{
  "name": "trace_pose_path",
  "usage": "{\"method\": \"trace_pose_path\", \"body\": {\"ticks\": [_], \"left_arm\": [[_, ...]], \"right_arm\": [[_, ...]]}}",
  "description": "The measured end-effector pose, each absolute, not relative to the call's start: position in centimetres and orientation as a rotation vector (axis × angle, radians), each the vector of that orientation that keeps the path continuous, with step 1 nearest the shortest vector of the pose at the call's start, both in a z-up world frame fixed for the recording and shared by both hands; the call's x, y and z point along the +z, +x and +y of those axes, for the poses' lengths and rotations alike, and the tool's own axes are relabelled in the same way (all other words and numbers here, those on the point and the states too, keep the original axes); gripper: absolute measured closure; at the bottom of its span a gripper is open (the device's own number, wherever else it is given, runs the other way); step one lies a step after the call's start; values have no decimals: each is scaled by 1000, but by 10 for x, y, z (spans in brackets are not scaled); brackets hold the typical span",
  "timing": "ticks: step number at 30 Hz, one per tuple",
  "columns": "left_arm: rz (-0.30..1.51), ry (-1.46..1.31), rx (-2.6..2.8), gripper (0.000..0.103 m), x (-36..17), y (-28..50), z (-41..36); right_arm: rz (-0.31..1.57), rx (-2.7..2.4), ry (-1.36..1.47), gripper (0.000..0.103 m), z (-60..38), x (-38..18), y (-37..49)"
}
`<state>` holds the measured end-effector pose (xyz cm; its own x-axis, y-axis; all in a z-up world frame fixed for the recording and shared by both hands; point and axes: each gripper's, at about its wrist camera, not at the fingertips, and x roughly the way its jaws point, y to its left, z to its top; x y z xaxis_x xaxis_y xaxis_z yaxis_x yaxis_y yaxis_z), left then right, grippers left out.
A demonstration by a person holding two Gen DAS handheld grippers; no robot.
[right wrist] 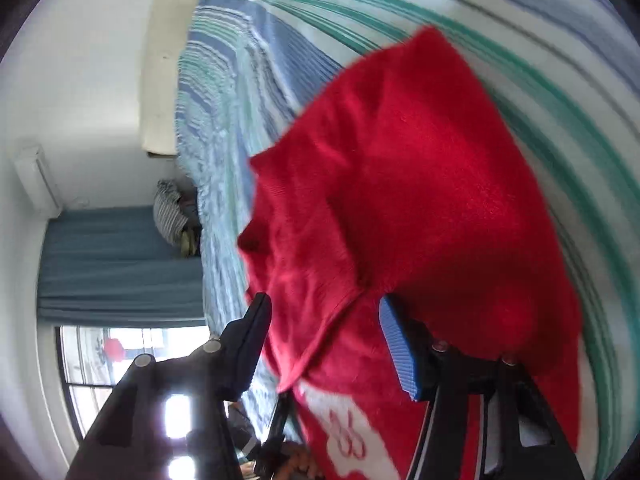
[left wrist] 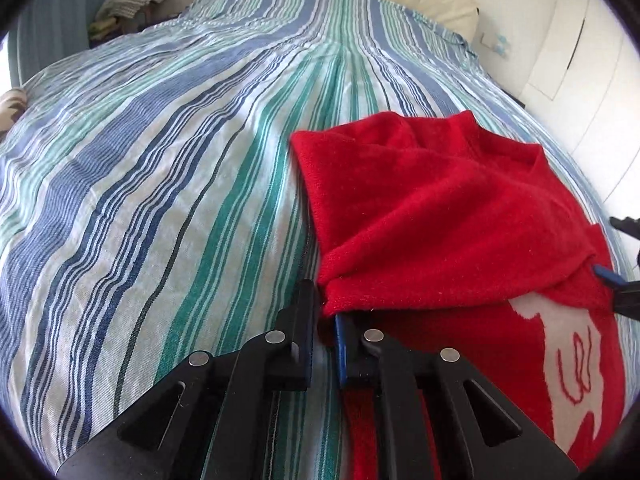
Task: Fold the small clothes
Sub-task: 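Lay the sleeve across the sweater body with the left tool and release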
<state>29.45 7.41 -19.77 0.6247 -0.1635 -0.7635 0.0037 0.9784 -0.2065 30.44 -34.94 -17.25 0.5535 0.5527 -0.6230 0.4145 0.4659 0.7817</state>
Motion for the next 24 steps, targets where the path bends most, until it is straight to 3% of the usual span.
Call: {"method": "trace_pose_path", "body": {"ticks": [2, 4, 5, 10, 16, 19, 20, 21, 24], "left_arm": [[890, -196, -100, 92, -199, 295, 74], [888, -197, -103, 92, -199, 294, 75], [888, -201, -105, 92, -199, 294, 75], [886, -234, -120, 92, -200, 294, 79], [908, -192, -111, 92, -194, 292, 75], [934, -126, -134, 86, -185, 279, 76], [941, -115, -146, 85, -182, 271, 79], [957, -96, -155, 85, -179, 261, 82], [994, 16, -138, 85, -173, 213, 89]], "right_arm": [[1026, 90, 1103, 50, -341, -178, 311], [1019, 72, 1050, 72, -334, -179, 318], [1019, 39, 978, 99, -329, -174, 318], [935, 42, 776, 99, -307, -129, 269], [1003, -66, 688, 96, -302, -167, 255], [967, -76, 649, 69, -301, -147, 239], [956, -63, 622, 52, -302, -138, 229], [942, -43, 587, 47, -303, -128, 217], [951, 7, 448, 47, -304, -97, 179]]}}
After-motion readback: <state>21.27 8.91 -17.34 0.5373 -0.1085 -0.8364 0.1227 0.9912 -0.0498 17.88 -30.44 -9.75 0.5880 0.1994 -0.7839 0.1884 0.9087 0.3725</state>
